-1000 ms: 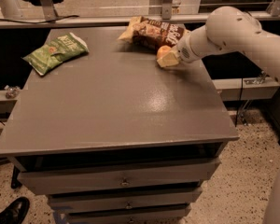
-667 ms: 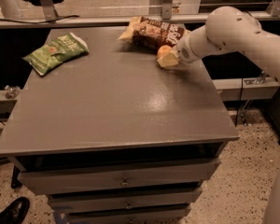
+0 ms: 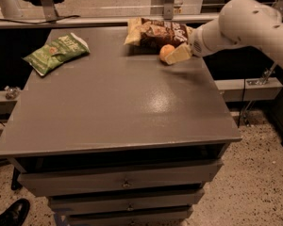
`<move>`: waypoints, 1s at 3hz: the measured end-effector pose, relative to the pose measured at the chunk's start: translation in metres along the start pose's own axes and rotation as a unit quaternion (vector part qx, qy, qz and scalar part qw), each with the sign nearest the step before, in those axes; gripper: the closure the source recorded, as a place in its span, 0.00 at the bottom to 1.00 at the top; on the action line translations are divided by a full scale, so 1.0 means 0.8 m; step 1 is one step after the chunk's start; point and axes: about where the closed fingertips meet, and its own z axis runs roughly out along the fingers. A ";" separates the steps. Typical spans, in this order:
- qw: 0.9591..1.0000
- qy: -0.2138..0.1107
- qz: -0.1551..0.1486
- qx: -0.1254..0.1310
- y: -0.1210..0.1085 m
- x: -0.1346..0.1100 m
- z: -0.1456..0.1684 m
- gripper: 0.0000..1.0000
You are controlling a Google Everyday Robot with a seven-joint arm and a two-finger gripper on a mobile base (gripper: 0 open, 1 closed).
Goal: Move orange near brown chip bag
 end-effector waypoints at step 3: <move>0.997 -0.023 0.055 0.043 -0.035 0.009 -0.099 0.00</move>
Offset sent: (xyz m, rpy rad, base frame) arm -0.0430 -0.0688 0.0702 0.0181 -0.0464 -0.1923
